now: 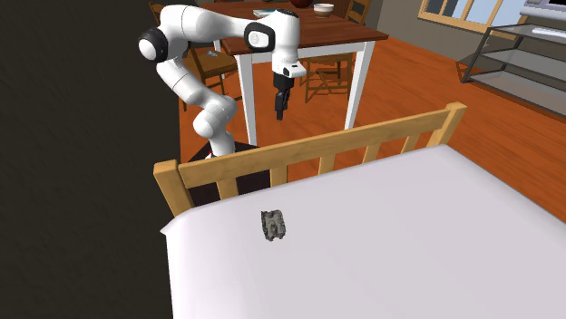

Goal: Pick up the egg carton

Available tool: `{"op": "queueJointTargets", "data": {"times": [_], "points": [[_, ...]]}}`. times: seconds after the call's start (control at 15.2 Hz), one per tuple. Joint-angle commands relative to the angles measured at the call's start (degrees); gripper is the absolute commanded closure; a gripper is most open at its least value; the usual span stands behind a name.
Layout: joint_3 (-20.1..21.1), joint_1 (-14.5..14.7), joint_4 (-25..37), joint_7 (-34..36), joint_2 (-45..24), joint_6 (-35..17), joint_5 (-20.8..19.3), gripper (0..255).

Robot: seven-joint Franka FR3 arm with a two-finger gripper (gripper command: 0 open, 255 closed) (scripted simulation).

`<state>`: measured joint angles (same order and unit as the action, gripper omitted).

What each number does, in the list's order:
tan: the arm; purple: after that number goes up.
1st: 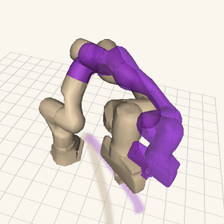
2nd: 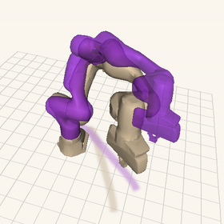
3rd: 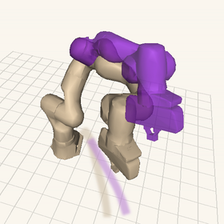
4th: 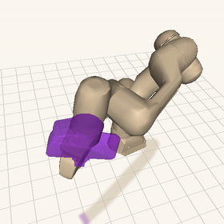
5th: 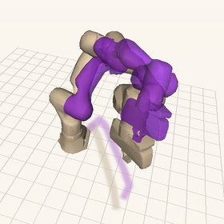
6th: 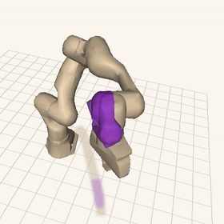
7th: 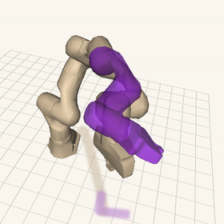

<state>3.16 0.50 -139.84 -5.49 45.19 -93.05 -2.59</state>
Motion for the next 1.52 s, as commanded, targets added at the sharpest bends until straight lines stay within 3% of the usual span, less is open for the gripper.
{"op": "queueJointTargets", "data": {"times": [0.0,0.4,0.86,1.19,1.45], "points": [[0.0,0.0,0.0,0.0,0.0,0.0,0.0,0],[-10.5,-2.0,-4.3,-12.3,0.9,-6.4,-4.3,0],[-23.5,-3.4,-4.6,-27.0,-4.3,-14.7,-7.8,0],[-33.3,-2.1,-1.6,-38.3,-11.7,-20.5,-7.3,0],[-41.8,0.9,2.7,-48.5,-19.6,-24.4,-3.9,0]]}}
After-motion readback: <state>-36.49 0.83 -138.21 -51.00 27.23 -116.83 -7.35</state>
